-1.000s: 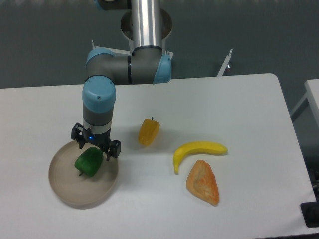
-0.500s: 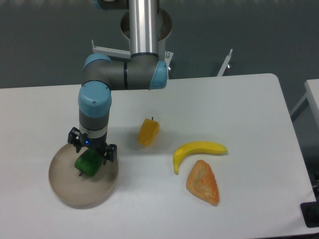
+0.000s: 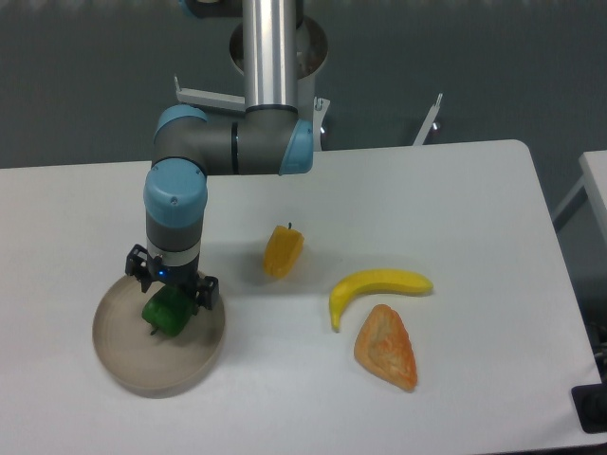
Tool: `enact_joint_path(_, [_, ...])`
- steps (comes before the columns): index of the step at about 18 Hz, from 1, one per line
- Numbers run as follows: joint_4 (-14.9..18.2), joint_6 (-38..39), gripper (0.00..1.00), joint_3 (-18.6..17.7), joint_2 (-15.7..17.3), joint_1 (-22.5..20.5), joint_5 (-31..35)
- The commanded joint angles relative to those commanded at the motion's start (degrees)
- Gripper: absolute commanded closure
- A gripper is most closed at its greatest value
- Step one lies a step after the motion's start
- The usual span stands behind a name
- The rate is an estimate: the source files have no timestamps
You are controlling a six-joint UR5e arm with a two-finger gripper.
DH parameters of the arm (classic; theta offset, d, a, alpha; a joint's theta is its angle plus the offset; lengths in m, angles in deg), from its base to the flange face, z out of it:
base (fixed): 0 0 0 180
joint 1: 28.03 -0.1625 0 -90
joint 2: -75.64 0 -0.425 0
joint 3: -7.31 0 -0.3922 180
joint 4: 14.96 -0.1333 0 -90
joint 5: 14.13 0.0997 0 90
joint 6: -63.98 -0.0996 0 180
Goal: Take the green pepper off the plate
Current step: 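Close the gripper on the green pepper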
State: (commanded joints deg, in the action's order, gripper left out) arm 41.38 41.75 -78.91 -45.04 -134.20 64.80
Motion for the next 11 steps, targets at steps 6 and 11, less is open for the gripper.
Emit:
enact_joint_path(6, [-0.4,0.2,0.09,0.0,-0.4,0.1,0.4])
enact_joint_path(11, [-0.4,-0.5,0.6,0.0,-0.4,0.1,0.4])
